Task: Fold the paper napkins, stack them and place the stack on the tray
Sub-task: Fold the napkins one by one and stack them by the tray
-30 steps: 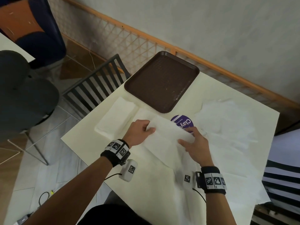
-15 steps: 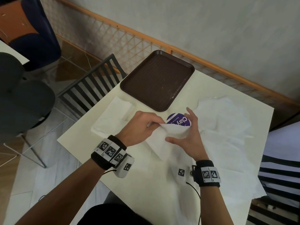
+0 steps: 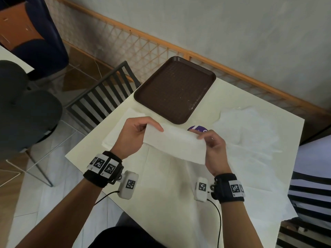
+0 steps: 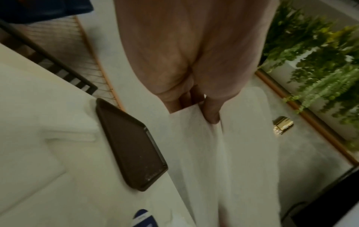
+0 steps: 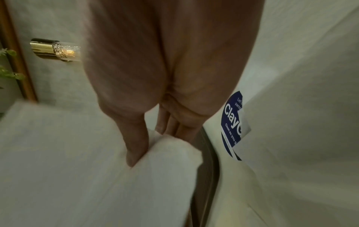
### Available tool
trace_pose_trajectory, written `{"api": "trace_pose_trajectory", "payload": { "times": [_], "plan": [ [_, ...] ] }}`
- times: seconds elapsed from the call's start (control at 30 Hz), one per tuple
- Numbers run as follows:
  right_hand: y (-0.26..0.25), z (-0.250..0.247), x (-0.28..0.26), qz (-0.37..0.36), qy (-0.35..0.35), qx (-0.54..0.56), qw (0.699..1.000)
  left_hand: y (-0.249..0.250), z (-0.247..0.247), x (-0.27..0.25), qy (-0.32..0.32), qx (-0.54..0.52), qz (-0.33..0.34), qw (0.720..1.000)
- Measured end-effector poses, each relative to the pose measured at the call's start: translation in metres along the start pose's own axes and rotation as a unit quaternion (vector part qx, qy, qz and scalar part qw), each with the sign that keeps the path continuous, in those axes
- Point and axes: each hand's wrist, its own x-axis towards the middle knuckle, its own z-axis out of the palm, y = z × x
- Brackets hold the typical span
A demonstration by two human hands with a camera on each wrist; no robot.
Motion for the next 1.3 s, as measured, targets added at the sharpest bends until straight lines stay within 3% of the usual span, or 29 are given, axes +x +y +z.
{"api": "trace_pose_trajectory", "payload": {
  "times": [0.17, 0.27, 0.37, 0.47, 0.6, 0.7, 0.87, 1.07, 1.2, 1.3],
  "plan": [
    [-0.007, 0.005, 0.010, 0.103, 0.018, 0.073, 0.992, -0.019, -0.012, -0.011, 0.005, -0.026, -0.049, 0.998],
    [-0.010, 0.014, 0.016, 0.161, -0.017, 0.018, 0.987, -0.037, -0.020, -0.019, 0.015, -0.024, -0.112, 0.993],
    [-0.011, 0.033, 0.025, 0.112, -0.076, -0.169, 0.976, -0.053, -0.031, -0.032, 0.053, -0.046, -0.176, 0.982],
    [-0.011, 0.066, 0.054, 0.077, -0.096, -0.233, 0.965, -0.059, -0.040, -0.044, 0.130, -0.093, -0.220, 0.962],
    [0.014, 0.121, 0.112, 0.000, -0.097, -0.342, 0.935, -0.080, -0.057, -0.053, 0.234, 0.039, -0.228, 0.944],
    [0.038, 0.165, 0.149, -0.050, -0.111, -0.415, 0.902, -0.099, -0.069, -0.058, 0.262, 0.139, -0.248, 0.922],
    [0.076, 0.211, 0.184, -0.044, -0.155, -0.473, 0.866, -0.128, -0.078, -0.058, 0.264, 0.216, -0.271, 0.900],
    [0.091, 0.216, 0.178, -0.049, -0.174, -0.549, 0.816, -0.136, -0.077, -0.056, 0.208, 0.250, -0.302, 0.896],
    [0.064, 0.192, 0.146, -0.081, -0.118, -0.532, 0.834, -0.125, -0.064, -0.066, 0.254, 0.319, -0.262, 0.875],
    [0.053, 0.159, 0.114, -0.035, -0.131, -0.579, 0.804, -0.111, -0.048, -0.080, 0.259, 0.290, -0.250, 0.887]
  ]
}}
